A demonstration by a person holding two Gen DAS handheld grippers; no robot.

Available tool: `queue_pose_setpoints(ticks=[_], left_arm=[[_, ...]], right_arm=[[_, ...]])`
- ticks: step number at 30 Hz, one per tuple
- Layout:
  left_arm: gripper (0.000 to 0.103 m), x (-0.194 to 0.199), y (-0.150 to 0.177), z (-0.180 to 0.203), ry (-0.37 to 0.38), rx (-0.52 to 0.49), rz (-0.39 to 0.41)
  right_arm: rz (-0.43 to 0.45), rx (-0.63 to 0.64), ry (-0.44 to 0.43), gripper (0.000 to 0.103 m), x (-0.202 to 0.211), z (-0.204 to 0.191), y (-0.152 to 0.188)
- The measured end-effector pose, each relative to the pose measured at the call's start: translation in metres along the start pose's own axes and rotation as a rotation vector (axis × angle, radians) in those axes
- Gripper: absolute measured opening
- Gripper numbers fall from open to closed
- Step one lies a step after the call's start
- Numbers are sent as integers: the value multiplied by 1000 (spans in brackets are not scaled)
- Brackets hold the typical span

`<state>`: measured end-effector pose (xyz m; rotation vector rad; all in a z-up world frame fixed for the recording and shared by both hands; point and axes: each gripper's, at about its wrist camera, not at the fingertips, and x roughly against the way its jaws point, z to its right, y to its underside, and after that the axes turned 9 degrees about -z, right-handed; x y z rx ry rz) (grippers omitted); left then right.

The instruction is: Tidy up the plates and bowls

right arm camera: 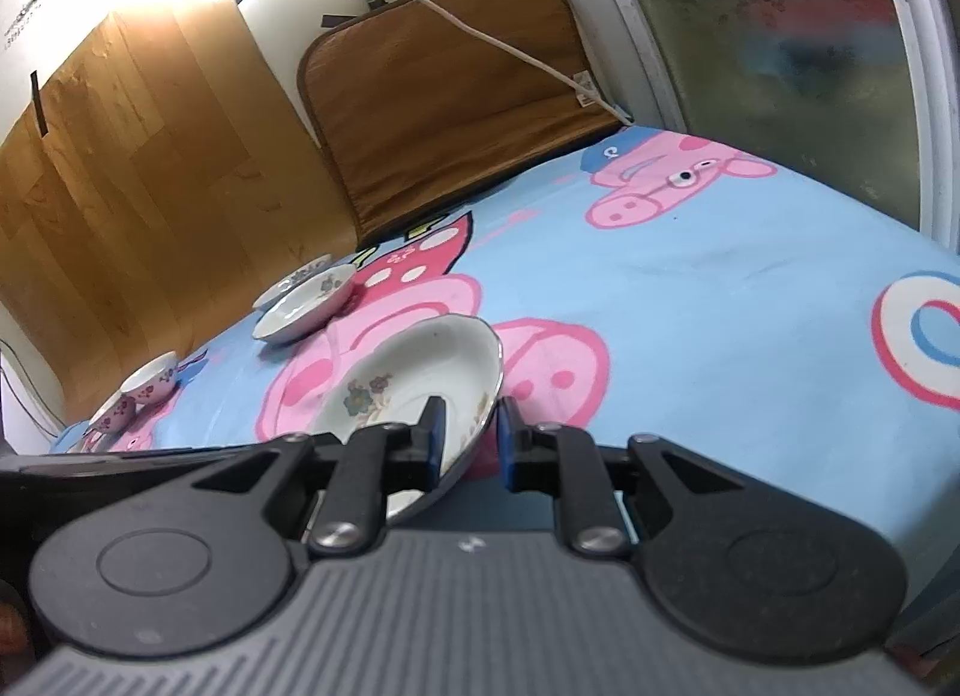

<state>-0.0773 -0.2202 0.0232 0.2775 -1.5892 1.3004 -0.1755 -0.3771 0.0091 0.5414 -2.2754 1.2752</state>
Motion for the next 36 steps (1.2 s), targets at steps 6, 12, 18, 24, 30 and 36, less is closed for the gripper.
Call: queue_pose_setpoints(ticks=[6,12,18,24,30,36], left_arm=[[18,-2,-3,1,3,-6,6],[18,-1,-1,2,5,-17,14],[21,6,0,-2,7,-21,32],[22,24,5,-19,9,5,82],[22,44,17,-49,-48,36,145],[22,54,29,-88,-104,93,175]], right_arm=[[4,17,21,21,-4,1,-6],[5,50,59,22,-11,-1,-9],[16,68,97,30,-13,-6,-6],[89,94,128,40,1,-17,-7],[145,175,116,40,10,-45,1],[92,303,49,40,-4,-87,20]])
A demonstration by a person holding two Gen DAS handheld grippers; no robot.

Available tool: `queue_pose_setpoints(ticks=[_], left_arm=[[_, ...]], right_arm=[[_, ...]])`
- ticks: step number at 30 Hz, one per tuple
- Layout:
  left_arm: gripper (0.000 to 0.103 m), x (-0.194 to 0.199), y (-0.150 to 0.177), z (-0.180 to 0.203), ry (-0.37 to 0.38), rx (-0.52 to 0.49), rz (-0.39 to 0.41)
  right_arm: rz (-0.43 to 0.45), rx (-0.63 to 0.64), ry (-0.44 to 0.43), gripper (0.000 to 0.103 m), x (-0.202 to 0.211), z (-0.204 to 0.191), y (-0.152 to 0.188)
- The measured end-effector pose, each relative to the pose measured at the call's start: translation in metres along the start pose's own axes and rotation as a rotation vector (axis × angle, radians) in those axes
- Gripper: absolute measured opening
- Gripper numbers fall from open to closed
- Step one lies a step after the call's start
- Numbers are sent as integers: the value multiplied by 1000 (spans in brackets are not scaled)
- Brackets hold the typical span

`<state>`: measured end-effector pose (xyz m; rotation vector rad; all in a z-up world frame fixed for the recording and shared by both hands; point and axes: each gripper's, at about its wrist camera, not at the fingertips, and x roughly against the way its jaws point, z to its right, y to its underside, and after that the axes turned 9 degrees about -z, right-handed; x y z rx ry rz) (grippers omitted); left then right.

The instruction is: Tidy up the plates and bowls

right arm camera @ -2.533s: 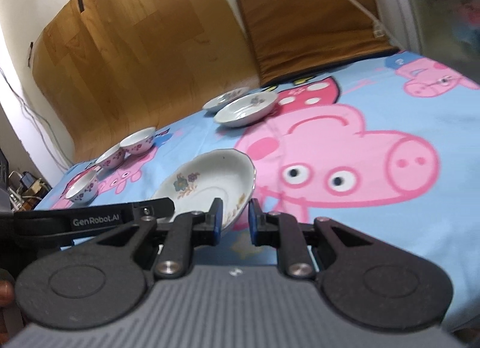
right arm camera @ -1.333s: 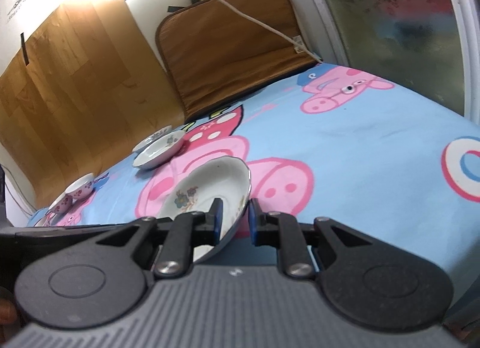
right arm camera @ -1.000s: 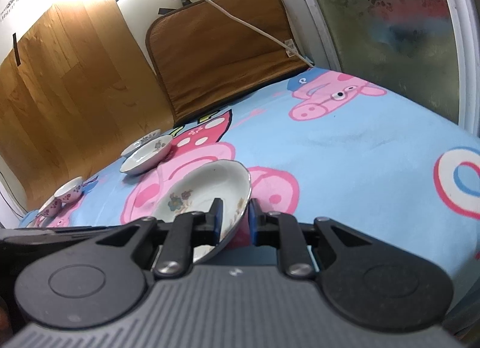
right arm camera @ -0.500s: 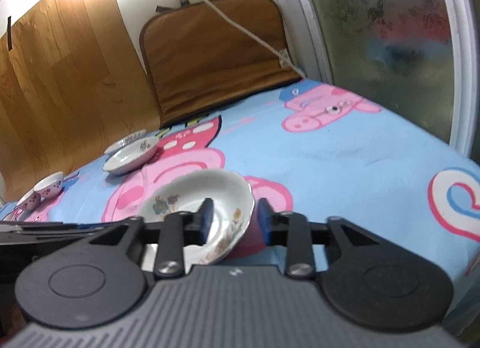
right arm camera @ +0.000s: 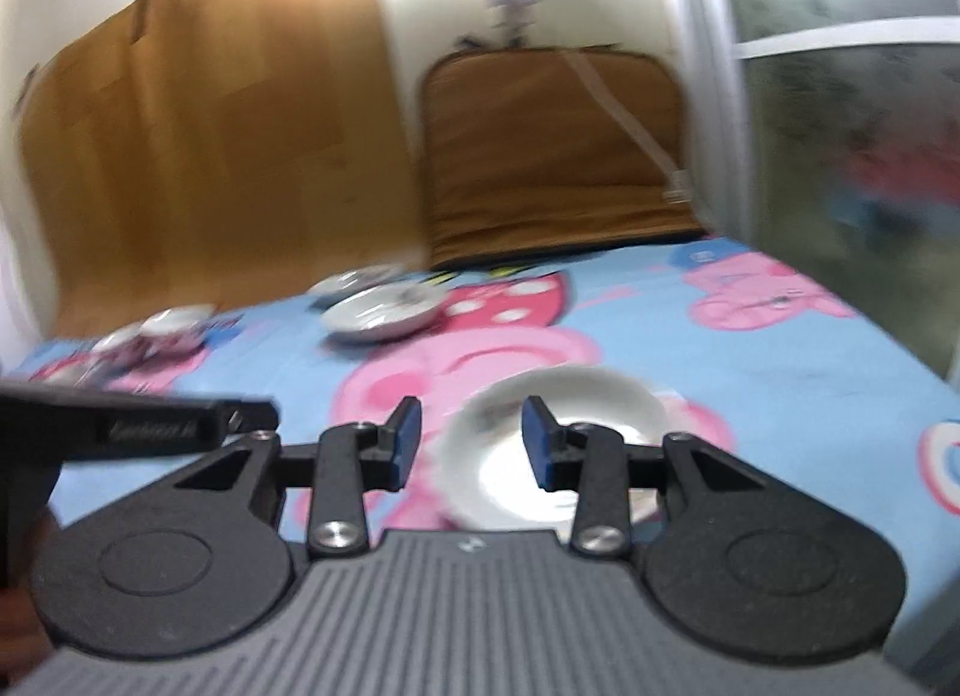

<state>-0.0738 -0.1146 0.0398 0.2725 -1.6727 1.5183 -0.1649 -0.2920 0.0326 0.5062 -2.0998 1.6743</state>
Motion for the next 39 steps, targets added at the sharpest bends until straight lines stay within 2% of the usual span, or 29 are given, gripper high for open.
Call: queue_pose_setpoints(ticks=[4,9,14,20,23,27,30,36,37,38,39], left_arm=[[22,3,5,-30,-61,23,13],[22,5,12,-68,-151,55,-1],[26,8,18,-99,-225,94,11],[27,6,16,-118,-269,121,42],[27,6,14,-123,-254,134,47],[27,6,12,-127,-235,140,53],[27,7,7,-133,-209,158,53],[27,8,-2,-146,-163,199,45],[27,7,-2,-147,-159,202,41],[27,6,-3,-149,-156,204,38],[27,5,-3,-150,-154,204,34]], right_arm=[[-52,75,-61,40,-15,-31,2],[-103,100,-151,40,-28,-62,1],[-142,125,-226,40,-39,-90,-3],[-198,55,-283,40,-63,-91,-39],[-172,35,-244,41,-73,-81,-69],[-155,-86,-107,43,-107,-48,-116],[-216,-230,-25,44,-146,-18,-139],[-396,-336,45,44,-218,3,-147],[-414,-367,33,42,-227,8,-145],[-396,-383,21,28,-226,8,-144],[-416,-388,-17,22,-230,6,-144]])
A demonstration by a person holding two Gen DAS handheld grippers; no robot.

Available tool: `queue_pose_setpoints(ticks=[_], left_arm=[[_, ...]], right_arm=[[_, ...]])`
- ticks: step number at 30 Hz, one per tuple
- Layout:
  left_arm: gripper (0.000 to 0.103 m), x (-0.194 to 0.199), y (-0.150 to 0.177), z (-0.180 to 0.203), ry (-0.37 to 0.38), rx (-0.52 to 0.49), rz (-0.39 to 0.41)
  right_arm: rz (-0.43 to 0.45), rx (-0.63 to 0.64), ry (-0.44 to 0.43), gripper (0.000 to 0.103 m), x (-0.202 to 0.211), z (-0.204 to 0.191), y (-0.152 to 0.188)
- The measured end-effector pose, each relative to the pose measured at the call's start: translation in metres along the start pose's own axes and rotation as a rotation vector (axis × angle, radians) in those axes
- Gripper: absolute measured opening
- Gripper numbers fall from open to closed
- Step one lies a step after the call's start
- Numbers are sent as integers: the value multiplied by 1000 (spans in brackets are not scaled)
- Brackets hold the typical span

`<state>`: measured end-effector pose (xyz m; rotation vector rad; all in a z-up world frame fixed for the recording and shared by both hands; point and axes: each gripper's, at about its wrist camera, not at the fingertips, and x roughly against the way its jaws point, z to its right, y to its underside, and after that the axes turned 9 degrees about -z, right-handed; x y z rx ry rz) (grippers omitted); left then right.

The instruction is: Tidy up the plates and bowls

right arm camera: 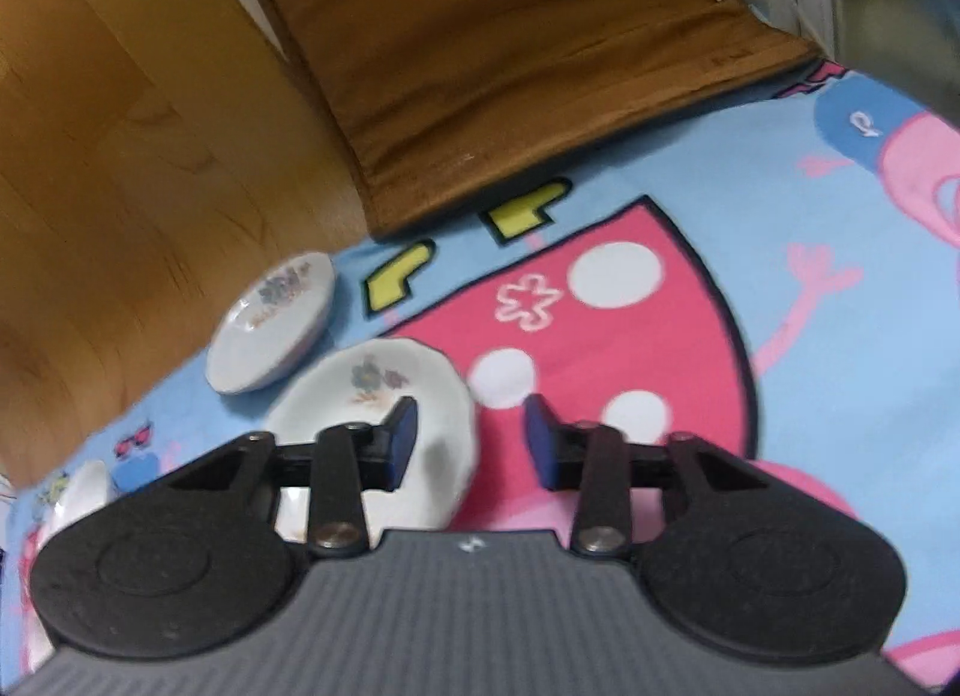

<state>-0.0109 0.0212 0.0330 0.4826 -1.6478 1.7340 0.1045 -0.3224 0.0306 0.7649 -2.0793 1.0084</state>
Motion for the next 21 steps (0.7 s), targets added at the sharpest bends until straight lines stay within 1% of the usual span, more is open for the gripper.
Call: queue_pose_setpoints(ticks=[3,5,7,8,11,15,19,21], left_arm=[[27,-3,-2,-4,11,11,-19],[27,-6,-3,-7,32,32,-42],[28,-8,-4,-10,56,49,-68],[29,-9,-5,-11,69,58,-81],[30,-9,-6,-14,99,85,-110],[30,-3,-4,-13,118,87,-122],[30,-1,1,-7,109,61,-138],[30,-3,3,-7,102,70,-153]], right_arm=[[-54,-20,-72,11,1,-4,9],[-121,-35,-164,12,1,-5,23],[-165,-11,-237,13,7,-10,42],[-183,4,-266,13,10,-13,51],[-250,46,-348,13,21,-23,81],[-319,114,-418,13,37,-34,123],[-369,166,-463,13,47,-42,149],[-351,225,-433,17,49,-49,152]])
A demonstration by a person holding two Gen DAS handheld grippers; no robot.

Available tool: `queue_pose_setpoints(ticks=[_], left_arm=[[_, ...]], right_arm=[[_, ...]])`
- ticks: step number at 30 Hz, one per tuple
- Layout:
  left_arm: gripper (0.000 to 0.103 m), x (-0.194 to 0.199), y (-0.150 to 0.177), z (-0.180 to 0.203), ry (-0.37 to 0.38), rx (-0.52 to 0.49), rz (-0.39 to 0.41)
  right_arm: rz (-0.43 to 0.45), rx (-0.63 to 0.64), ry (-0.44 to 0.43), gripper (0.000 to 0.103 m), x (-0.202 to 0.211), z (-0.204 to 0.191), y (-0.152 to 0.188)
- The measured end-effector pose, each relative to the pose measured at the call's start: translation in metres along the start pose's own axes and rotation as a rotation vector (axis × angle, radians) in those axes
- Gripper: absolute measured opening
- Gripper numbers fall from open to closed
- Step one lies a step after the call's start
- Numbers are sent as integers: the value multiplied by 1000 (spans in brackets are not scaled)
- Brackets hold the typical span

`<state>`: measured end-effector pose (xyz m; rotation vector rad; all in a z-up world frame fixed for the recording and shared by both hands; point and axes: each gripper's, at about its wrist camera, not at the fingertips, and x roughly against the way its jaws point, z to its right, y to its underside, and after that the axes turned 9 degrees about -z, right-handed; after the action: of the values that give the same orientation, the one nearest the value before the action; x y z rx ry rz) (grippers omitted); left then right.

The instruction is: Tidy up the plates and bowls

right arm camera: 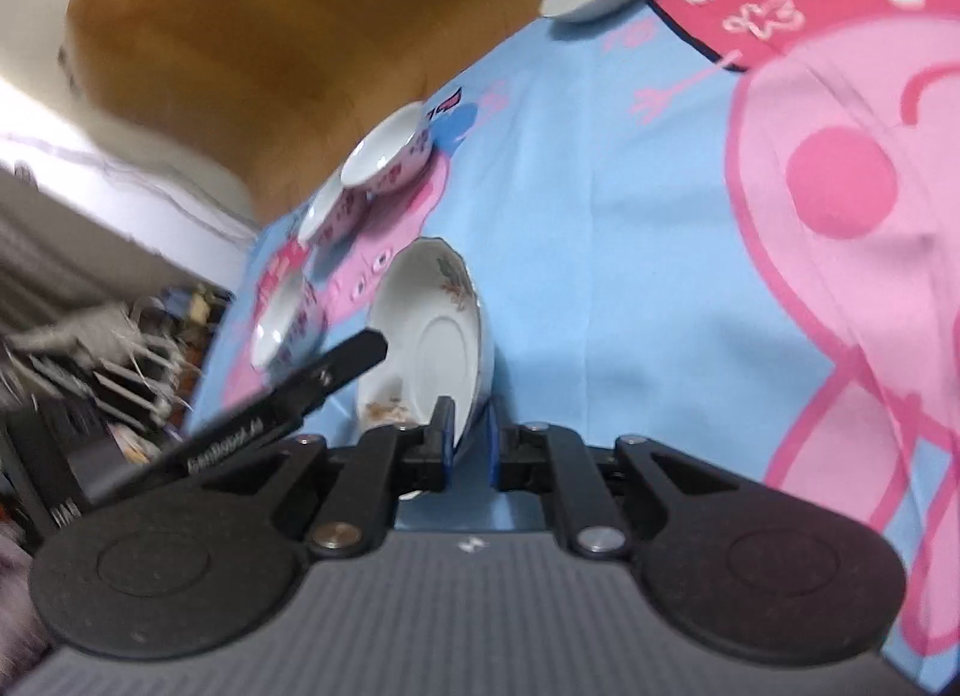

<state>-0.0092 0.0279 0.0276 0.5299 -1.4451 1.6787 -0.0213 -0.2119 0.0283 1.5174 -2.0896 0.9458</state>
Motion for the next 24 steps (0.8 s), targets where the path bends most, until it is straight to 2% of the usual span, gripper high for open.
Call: queue_pose_setpoints(ticks=[2,6,8,9,11,14,18,24], left_arm=[[29,-2,1,-1,4,19,-13],[28,-7,2,-5,49,62,-41],[17,-8,2,-5,50,68,-39],[15,-9,2,-6,43,77,-39],[14,-8,2,-8,55,98,-43],[12,2,2,-9,78,115,-41],[11,19,-2,5,106,96,-7],[12,27,-10,50,156,22,15]], right_arm=[[36,45,75,23,-1,-7,1],[109,130,169,32,0,-14,2],[128,154,200,33,2,-8,-2],[128,153,197,33,0,-4,-5],[118,152,183,21,-5,-3,-6],[136,173,224,15,1,-7,0],[166,181,221,13,16,-10,5],[281,196,265,13,60,-7,19]])
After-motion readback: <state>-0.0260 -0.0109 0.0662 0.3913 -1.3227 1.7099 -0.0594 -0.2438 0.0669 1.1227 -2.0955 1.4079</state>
